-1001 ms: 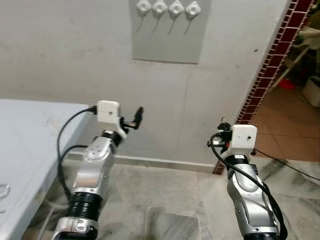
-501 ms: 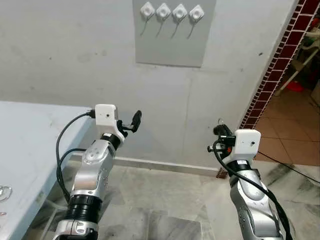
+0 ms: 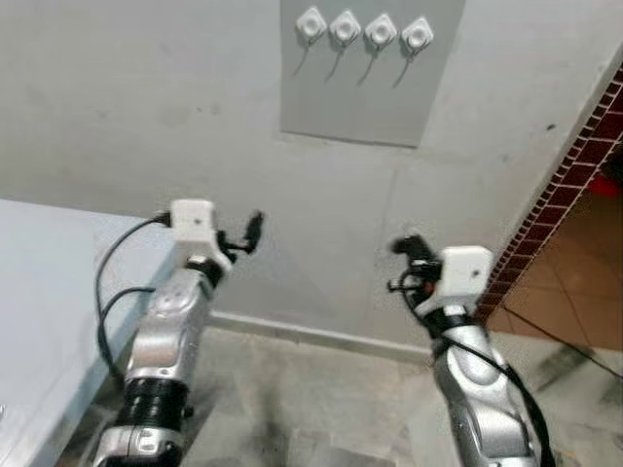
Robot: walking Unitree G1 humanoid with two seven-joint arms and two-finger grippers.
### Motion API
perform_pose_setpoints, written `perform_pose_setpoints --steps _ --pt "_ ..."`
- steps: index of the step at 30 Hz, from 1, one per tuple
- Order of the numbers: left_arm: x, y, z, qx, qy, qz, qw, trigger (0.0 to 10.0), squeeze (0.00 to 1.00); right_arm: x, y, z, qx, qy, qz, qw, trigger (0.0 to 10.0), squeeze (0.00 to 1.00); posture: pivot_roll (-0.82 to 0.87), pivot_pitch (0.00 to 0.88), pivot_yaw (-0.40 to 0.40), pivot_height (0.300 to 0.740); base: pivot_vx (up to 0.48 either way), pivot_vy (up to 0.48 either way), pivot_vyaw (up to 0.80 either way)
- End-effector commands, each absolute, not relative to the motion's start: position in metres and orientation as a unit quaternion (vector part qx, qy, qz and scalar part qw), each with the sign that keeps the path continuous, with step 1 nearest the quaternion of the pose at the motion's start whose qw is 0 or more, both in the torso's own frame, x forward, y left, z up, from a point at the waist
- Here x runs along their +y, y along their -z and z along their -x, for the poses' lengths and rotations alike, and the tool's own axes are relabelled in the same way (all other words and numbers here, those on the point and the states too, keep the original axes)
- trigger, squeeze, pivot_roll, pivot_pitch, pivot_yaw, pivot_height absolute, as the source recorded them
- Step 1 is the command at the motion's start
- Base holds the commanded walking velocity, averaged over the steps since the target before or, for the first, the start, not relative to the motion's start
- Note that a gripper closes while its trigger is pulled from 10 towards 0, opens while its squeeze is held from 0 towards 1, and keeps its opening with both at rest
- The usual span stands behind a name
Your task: Hang keys on a hook
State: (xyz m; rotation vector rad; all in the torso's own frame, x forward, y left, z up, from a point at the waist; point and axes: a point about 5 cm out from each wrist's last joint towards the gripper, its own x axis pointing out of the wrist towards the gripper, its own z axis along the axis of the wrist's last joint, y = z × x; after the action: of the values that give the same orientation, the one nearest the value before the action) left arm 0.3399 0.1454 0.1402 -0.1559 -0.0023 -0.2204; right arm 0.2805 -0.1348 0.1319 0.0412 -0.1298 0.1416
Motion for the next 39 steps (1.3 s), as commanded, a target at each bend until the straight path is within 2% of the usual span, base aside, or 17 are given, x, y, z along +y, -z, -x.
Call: perform_pose_setpoints --steps 1,24,36,39 --pt "0.132 -0.145 -0.341 -0.006 0.129 0.079 0.988 10.0 0.0 -0.146 -0.135 -0.28 -0.074 -0.053 -0.015 0.996 10.0 0.0 0.1 0.014 -0.004 0.74 0.469 0.0 0.0" --pt "0.13 -0.146 -0.342 -0.005 0.13 0.077 0.989 10.0 0.0 -0.143 -0.135 -0.28 -0.074 -0.06 -0.021 0.995 10.0 0.0 0.1 0.012 -0.004 0.74 0.469 0.0 0.0" --pt "0.121 -0.16 -0.344 -0.043 0.094 0.064 0.993 10.0 0.0 -0.144 -0.138 -0.28 -0.088 -0.069 0.004 0.994 10.0 0.0 0.1 0.022 -0.005 0.74 0.0 0.0 0.0" --pt "0.104 -0.176 -0.345 -0.072 0.126 0.05 0.988 10.0 0.0 -0.146 -0.148 -0.289 -0.109 -0.09 0.016 0.99 10.0 0.0 0.1 0.027 -0.005 0.74 0.0 0.0 0.0"
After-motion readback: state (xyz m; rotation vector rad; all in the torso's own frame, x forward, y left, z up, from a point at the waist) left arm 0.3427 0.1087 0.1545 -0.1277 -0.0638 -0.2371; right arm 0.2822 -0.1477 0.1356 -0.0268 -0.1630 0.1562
